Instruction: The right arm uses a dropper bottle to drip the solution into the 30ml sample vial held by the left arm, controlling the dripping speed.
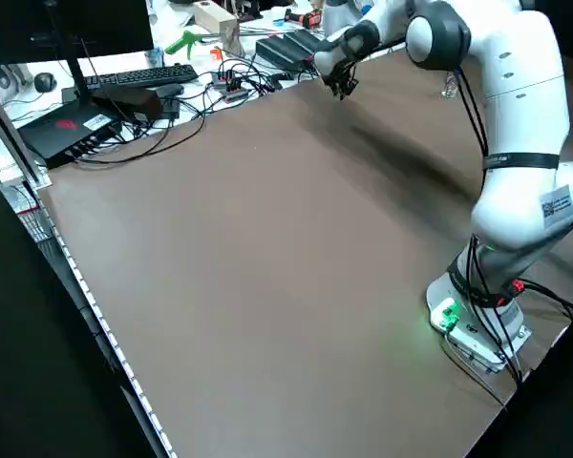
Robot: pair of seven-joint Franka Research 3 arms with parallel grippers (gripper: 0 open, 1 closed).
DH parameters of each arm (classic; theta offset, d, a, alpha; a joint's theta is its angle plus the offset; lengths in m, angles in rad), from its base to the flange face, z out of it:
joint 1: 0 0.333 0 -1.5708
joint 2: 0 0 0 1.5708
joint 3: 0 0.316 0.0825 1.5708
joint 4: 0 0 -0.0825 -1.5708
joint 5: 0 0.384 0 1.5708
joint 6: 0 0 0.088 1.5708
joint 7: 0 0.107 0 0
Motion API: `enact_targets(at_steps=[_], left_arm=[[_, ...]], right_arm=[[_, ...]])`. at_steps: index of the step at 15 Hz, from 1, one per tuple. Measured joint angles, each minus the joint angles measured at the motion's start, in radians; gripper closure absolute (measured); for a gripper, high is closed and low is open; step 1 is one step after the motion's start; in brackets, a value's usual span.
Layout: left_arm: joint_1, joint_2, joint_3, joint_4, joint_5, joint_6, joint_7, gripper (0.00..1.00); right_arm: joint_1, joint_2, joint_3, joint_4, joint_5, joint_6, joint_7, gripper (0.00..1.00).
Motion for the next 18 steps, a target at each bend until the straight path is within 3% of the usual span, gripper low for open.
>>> enact_targets(at_steps=[8, 9, 12, 18], left_arm=[[0.239, 0.029, -0.101, 0.0, -0.253, -0.037, 0.331, 0.7], [0.282, 0.044, -0.105, 0.0, -0.342, -0.085, 0.444, 0.7], [0.345, 0.067, -0.105, 0.0, -0.467, -0.166, 0.615, 0.7], [0.419, 0.126, -0.107, 0.001, -0.588, -0.248, 0.841, 0.7]], right_arm=[[-0.002, -0.003, -0.036, -0.014, -0.065, -0.04, 0.033, 0.94], [-0.002, -0.003, -0.039, -0.014, -0.081, -0.04, 0.036, 0.94], [-0.003, -0.003, -0.042, -0.014, -0.096, -0.04, 0.038, 0.94], [-0.008, 0.003, -0.044, -0.016, -0.097, -0.04, 0.041, 0.96]])
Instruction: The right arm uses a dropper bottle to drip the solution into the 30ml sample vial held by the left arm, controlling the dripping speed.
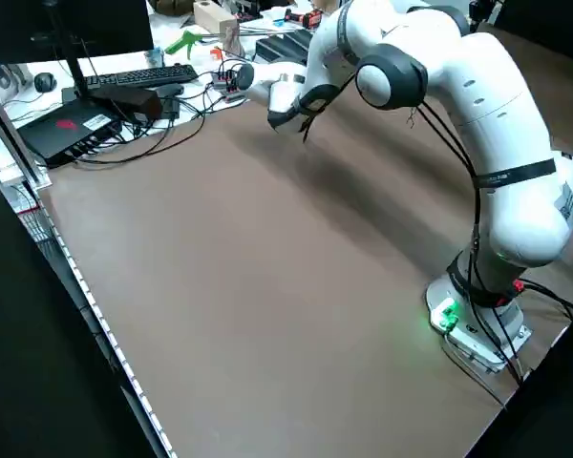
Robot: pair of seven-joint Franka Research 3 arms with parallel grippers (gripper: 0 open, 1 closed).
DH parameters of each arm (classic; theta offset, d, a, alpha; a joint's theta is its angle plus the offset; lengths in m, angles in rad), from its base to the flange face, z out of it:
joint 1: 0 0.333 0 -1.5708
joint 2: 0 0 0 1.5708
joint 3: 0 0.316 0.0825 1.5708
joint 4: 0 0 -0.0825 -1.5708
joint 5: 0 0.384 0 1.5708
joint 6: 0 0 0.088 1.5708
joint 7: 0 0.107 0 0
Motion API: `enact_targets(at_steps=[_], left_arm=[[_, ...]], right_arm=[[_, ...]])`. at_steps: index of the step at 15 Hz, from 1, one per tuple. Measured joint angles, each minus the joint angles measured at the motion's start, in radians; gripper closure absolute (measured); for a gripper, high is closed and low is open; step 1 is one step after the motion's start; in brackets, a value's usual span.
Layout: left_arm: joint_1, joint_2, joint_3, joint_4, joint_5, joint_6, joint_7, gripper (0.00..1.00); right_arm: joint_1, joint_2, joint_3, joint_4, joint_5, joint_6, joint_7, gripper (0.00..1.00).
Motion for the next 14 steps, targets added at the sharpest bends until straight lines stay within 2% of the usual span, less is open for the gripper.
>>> enact_targets(at_steps=[6, 14], left_arm=[[0.001, 0.043, -0.005, 0.001, -0.083, -0.007, 0.103, 0.7], [-0.034, 0.07, -0.015, 0.001, -0.1, -0.008, 0.12, 0.7]], right_arm=[[-0.003, 0.009, 0.0, -0.014, -0.017, 0.0, 0.0, 0.96], [-0.003, 0.036, 0.0, -0.019, -0.033, 0.025, 0.001, 0.96]])
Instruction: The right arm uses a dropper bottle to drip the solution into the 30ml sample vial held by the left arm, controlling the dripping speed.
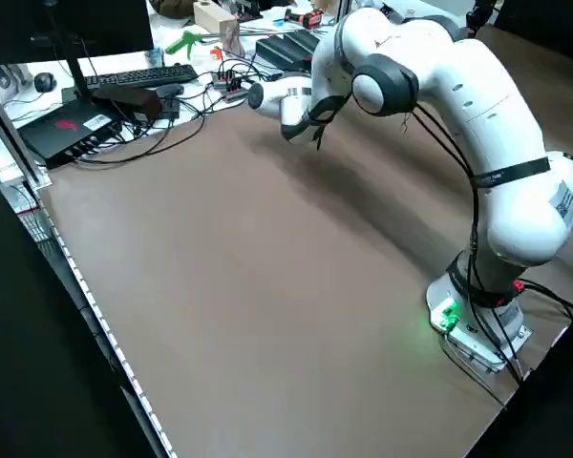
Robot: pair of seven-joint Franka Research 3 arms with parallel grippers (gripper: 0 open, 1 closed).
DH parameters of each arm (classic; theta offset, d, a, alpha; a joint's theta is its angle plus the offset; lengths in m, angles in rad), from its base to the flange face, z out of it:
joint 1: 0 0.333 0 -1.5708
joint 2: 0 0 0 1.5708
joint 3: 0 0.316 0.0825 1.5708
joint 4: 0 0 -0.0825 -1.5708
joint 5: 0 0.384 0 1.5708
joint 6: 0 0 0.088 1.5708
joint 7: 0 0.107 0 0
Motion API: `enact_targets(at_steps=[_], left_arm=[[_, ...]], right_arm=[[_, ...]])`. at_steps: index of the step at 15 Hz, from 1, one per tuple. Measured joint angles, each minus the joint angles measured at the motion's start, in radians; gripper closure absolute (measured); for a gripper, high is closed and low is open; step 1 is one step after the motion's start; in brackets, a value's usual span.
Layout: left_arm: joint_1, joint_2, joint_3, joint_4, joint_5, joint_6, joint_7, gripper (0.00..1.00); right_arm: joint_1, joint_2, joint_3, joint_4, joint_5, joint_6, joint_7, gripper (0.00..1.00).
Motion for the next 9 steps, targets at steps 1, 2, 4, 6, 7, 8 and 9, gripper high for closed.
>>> enact_targets(at_steps=[1, 2, 4, 6, 7, 8, 9], left_arm=[[-0.011, 0.004, 0.0, 0.0, -0.013, 0.001, 0.006, 0.7], [-0.016, 0.008, 0.0, 0.0, -0.014, 0.001, 0.014, 0.7], [-0.027, 0.017, 0.0, 0.0, -0.014, 0.004, 0.021, 0.7], [-0.04, 0.023, 0.0, 0.0, -0.016, 0.009, 0.023, 0.7], [-0.046, 0.024, 0.0, 0.0, -0.016, 0.017, 0.024, 0.7], [-0.052, 0.024, 0.0, 0.001, -0.02, 0.021, 0.024, 0.7], [-0.057, 0.024, 0.0, 0.001, -0.031, 0.024, 0.024, 0.7]], right_arm=[[0.0, 0.003, 0.0, 0.0, 0.0, 0.001, 0.0, 0.96], [0.0, 0.005, 0.0, 0.0, 0.0, 0.001, 0.0, 0.96], [0.0, 0.009, 0.0, 0.0, -0.002, 0.004, 0.0, 0.96], [0.0, 0.013, 0.0, 0.0, -0.004, 0.006, 0.0, 0.96], [0.0, 0.014, 0.0, 0.0, -0.004, 0.007, 0.0, 0.96], [0.0, 0.015, 0.0, 0.0, -0.004, 0.007, 0.0, 0.96], [0.0, 0.016, 0.0, 0.0, -0.004, 0.007, 0.0, 0.96]])
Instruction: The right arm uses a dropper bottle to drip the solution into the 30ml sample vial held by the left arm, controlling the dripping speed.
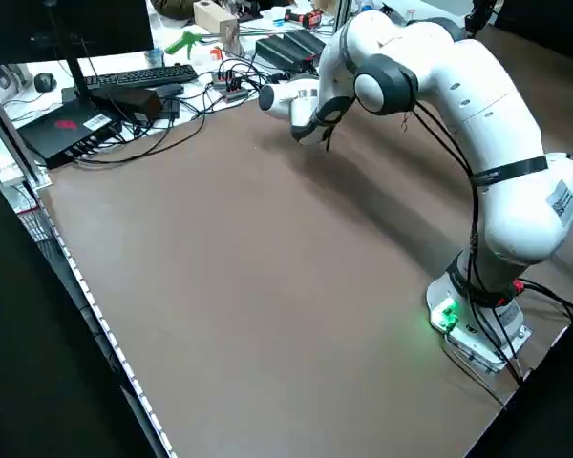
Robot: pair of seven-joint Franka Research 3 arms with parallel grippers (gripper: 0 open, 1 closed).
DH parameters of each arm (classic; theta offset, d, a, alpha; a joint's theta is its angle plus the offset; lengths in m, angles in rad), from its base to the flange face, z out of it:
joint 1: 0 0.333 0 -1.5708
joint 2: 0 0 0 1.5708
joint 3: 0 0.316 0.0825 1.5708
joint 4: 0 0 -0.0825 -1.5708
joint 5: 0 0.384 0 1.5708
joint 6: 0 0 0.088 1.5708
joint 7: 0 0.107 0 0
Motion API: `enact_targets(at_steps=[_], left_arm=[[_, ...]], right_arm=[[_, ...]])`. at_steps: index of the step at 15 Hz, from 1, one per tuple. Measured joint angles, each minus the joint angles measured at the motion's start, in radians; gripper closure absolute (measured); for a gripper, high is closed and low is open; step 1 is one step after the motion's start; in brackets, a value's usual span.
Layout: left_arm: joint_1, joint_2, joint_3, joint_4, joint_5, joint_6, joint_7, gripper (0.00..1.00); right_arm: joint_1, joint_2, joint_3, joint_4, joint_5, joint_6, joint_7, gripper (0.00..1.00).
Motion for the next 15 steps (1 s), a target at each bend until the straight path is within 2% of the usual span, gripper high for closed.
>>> enact_targets(at_steps=[7, 15], left_arm=[[-0.035, 0.003, 0.0, 0.0, -0.056, 0.024, 0.0, 0.7], [-0.052, 0.017, 0.0, 0.0, -0.059, 0.067, 0.0, 0.68]], right_arm=[[0.0, 0.011, 0.0, -0.002, 0.0, 0.011, 0.0, 0.96], [0.001, 0.043, 0.002, -0.002, -0.001, 0.035, 0.0, 0.93]])
